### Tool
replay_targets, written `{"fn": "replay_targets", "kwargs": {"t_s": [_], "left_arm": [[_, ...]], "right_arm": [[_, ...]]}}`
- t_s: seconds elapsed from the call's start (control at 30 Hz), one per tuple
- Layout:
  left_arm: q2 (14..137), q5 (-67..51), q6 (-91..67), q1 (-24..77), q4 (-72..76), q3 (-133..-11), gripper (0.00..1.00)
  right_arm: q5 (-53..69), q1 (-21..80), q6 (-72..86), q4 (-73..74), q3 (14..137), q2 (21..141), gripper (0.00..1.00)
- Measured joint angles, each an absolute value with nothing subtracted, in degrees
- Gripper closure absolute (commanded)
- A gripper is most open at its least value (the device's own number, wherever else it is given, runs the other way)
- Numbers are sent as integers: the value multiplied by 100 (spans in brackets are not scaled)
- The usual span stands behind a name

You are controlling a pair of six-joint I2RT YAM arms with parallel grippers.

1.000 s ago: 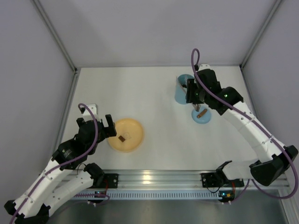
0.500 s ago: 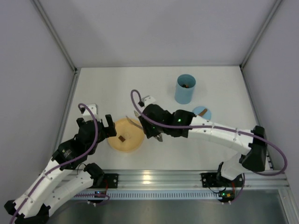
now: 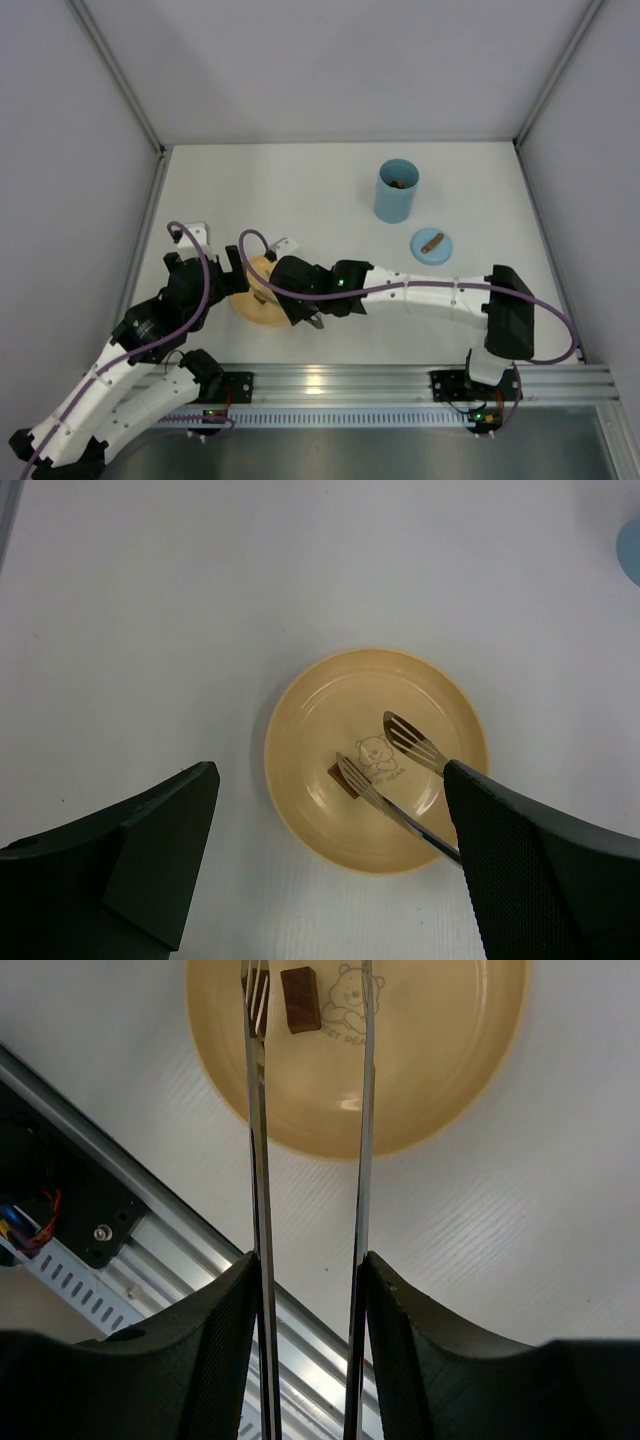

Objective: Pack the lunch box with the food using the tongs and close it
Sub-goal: Pick up the fake food from the plate.

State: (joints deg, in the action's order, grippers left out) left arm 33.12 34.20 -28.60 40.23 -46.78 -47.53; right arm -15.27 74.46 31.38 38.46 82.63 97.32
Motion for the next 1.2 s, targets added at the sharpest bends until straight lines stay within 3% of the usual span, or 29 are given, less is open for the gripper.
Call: {"fn": "replay_targets", "kwargs": {"t_s": [0.67,1.2], "left_arm": [[3312,3420,-2860,4023,-4678,-4753,1],[3312,3420,-2860,4023,-4678,-4753,1]], "right_arm": [[-1496,7618,3277,3741,8333,10189,63],[-1544,7677,3310,3745,8335,10274,79]]}}
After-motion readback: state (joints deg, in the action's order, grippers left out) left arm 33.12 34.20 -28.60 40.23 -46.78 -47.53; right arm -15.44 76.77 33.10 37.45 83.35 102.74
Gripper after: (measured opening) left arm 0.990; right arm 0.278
